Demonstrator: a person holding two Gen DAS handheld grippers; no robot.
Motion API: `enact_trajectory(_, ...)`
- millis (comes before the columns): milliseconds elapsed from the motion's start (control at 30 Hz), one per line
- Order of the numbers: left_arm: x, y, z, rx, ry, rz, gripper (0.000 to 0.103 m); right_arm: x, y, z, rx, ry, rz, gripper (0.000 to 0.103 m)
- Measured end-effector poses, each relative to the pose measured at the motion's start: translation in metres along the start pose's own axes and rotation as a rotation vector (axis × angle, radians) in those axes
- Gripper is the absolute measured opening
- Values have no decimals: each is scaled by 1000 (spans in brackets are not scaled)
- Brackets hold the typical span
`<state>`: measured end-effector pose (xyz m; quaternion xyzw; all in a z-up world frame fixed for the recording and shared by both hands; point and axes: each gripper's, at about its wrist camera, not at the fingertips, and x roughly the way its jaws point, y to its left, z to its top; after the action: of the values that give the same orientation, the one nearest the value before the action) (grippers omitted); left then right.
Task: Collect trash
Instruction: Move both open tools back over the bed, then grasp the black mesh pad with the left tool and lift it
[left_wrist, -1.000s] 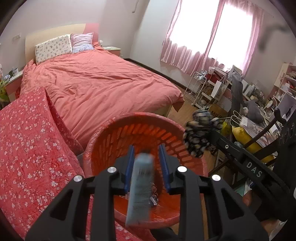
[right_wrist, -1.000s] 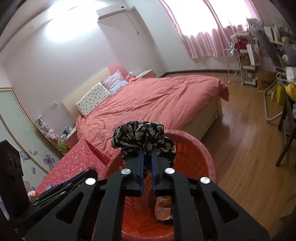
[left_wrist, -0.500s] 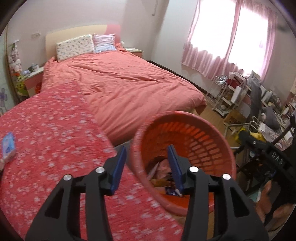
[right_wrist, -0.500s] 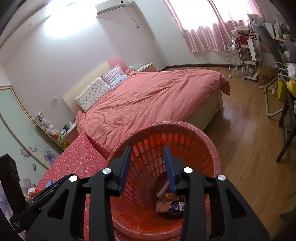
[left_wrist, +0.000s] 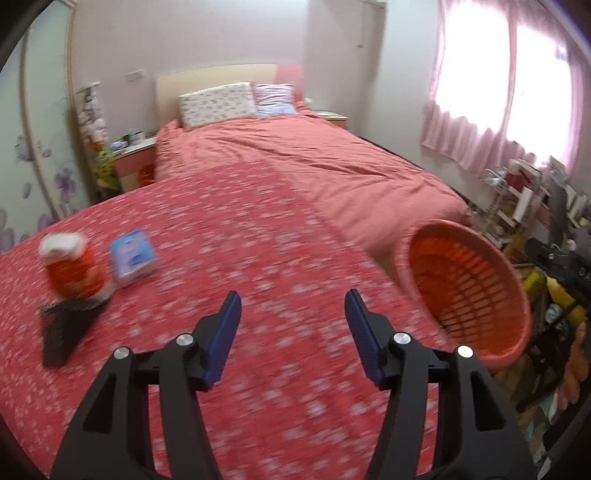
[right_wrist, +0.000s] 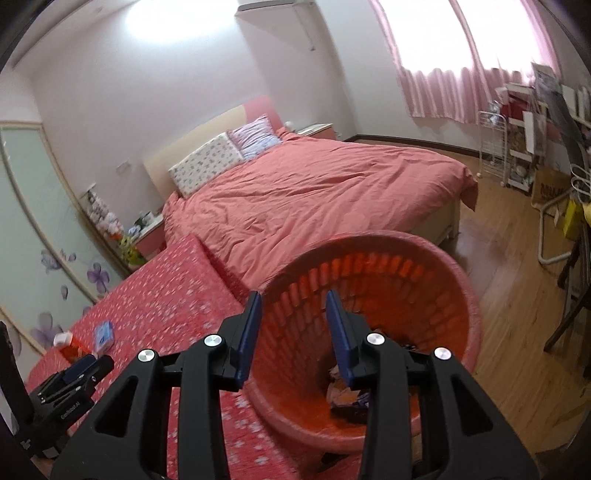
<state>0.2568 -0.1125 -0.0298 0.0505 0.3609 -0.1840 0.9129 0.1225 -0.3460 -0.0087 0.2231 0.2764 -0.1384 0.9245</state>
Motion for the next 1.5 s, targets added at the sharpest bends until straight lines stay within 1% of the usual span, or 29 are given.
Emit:
enact_trajectory(200,-10,58,-18,-92,11,93,60,8,38,-14,-85,45,36,37)
enact_trajectory(300,-16,90,-25,-140,17,138,60,10,57,-22,-120,63,58,42)
enact_trajectory(400,-23,125,-31,-191,20,191,60,15,75,-29,-149,83,79,43)
enact_trajectory(500,-30,150,-35,-236,17,223,60,19,92,-38,-178,107,97,43)
enact_trajectory(533,-32,159,-37,-254,16,233,61,21,99,-40,-190,116,103,43)
enact_trajectory(600,-35,175,-39,-277,12,258,66,24,109,-46,-210,131,114,43)
enact_trajectory(700,-32,195,-42,-299,24,294,67,28,124,-54,-238,153,128,43)
enact_trajectory(900,-20,222,-43,-338,62,287,67,33,145,-66,-283,186,142,43)
enact_trajectory(1100,3,230,-44,-352,120,256,67,37,159,-75,-315,209,147,43)
enact_trajectory(1233,16,232,-45,-350,147,261,66,38,164,-79,-330,220,147,43)
enact_trajectory(1267,19,231,-45,-346,149,268,65,39,165,-80,-333,222,147,43)
enact_trajectory(1333,21,229,-44,-323,146,286,57,39,167,-81,-336,225,145,43)
enact_trajectory(1367,22,229,-44,-317,142,286,45,40,169,-81,-337,227,144,43)
enact_trajectory(1400,21,228,-43,-315,135,270,28,40,169,-82,-337,229,144,43)
enact_trajectory(1433,21,228,-42,-316,132,253,24,41,170,-82,-338,231,143,43)
enact_trajectory(1467,20,228,-42,-317,128,252,16,41,171,-82,-338,233,144,43)
enact_trajectory(1500,17,229,-42,-316,121,247,12,41,171,-83,-338,235,145,43)
